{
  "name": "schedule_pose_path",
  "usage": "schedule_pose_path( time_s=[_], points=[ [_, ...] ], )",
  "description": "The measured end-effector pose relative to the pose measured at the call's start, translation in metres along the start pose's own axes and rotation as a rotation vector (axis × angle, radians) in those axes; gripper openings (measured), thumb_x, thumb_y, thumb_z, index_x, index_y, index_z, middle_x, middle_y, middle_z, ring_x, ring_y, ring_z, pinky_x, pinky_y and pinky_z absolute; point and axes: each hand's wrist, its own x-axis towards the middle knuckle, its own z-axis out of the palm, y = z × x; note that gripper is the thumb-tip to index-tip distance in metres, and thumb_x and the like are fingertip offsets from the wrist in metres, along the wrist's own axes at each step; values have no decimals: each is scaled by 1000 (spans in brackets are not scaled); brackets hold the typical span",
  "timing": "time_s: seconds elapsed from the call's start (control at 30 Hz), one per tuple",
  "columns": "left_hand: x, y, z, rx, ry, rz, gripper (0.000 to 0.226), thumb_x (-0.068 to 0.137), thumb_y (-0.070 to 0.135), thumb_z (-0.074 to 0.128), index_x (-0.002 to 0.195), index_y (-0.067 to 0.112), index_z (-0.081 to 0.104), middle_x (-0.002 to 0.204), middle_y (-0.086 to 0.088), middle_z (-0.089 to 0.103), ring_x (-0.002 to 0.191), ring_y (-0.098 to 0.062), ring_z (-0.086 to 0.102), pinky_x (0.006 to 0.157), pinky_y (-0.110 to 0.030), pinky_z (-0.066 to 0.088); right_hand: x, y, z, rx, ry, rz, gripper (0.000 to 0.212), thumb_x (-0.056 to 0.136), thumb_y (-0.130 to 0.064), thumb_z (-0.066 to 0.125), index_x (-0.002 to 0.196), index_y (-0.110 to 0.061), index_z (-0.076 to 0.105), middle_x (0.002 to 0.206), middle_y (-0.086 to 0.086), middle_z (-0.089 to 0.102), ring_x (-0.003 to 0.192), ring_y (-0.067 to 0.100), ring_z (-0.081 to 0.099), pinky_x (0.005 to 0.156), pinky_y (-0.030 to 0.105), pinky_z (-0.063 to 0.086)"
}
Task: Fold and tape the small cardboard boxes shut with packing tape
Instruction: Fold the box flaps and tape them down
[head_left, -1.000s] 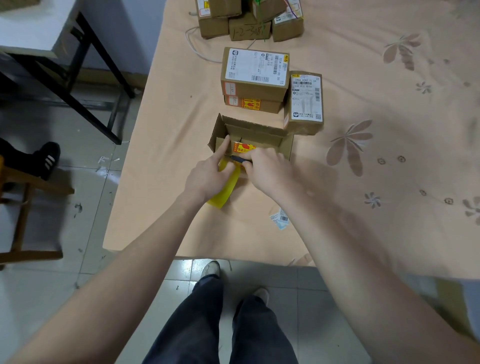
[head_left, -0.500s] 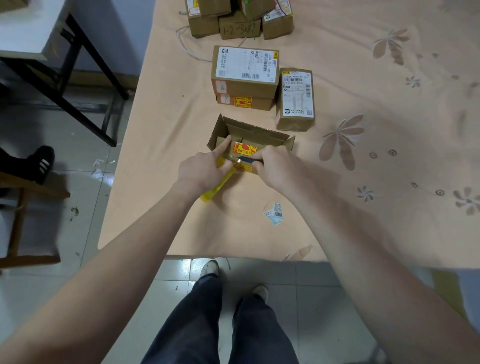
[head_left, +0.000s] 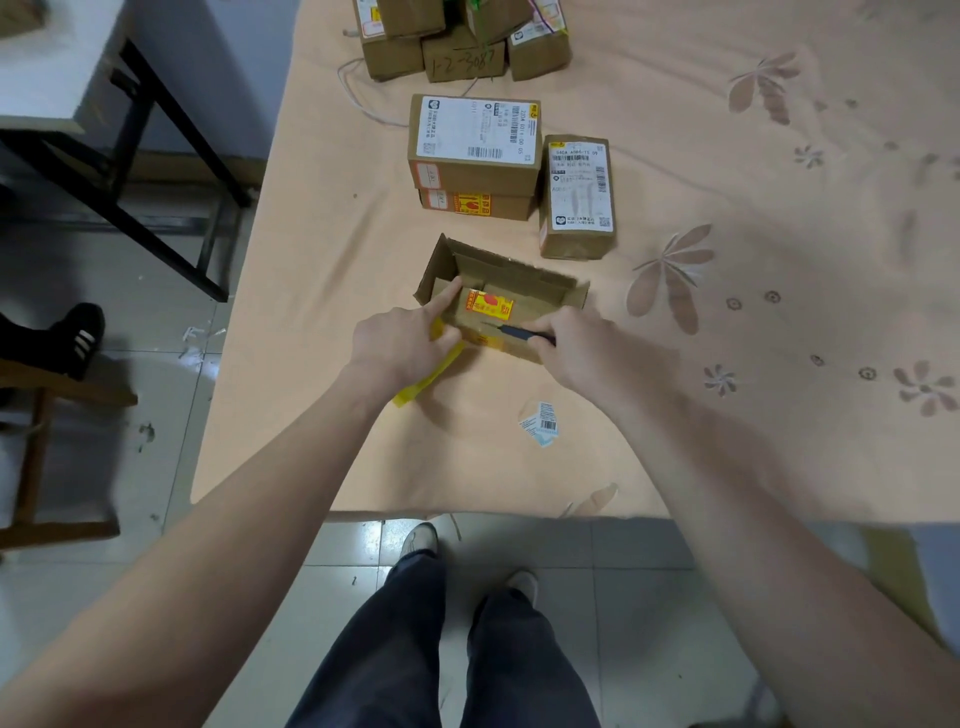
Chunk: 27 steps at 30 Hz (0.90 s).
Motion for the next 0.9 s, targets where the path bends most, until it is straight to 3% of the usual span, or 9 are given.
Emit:
schedule_pose_path(
  time_s=[0.07,0.2,0.37,0.5,0.7,0.83,0.9],
  points=[
    [-3,3,1,5,-9,17,58,94,51,31,143,55,1,99,-9,64,87,-31,59,62,-31,36,-3,8,-5,-9,4,3,32,96,-22,47,122,-29,65,93,10,66,81,28,55,63,29,38],
    [-8,7,3,-76,-22,15,64,94,47,36,143,54,-4,84,-6,55,73,-26,48,61,-31,37,-13,12,-10,16,18,-24,29,95,-19,47,115,-22,68,92,8,69,88,30,60,74,39,50],
    [-12,-1,3,-227,-7,36,67,94,43,40,143,55,-3,78,-3,55,72,-25,50,61,-32,40,-28,21,2,144,12,13,17,92,-22,54,107,-18,62,103,3,68,98,27,60,81,39,50],
    [-20,-7,5,-324,48,24,64,94,38,41,144,55,5,70,-1,51,71,-25,51,60,-31,40,-35,30,30,71,-62,47,9,91,-18,57,99,-14,59,102,6,60,97,28,56,81,36,45],
    [-32,-9,5,-534,139,9,50,98,36,37,143,52,21,82,-9,67,82,-31,58,76,-43,48,-28,37,62,-75,-41,33,10,88,-9,54,93,-15,61,103,2,60,102,25,53,81,39,46],
    [-34,-8,0,-591,151,33,55,96,30,42,143,51,21,73,-8,66,74,-27,58,73,-43,49,-17,35,63,-94,3,45,23,87,-6,50,104,-16,61,108,5,57,103,27,54,81,40,48],
    [-33,-8,-2,-613,152,40,57,95,29,44,143,51,22,72,-7,66,72,-24,58,72,-41,49,-9,22,56,19,117,25,24,90,-7,48,110,-14,59,109,8,54,102,28,52,81,40,47]
  ],
)
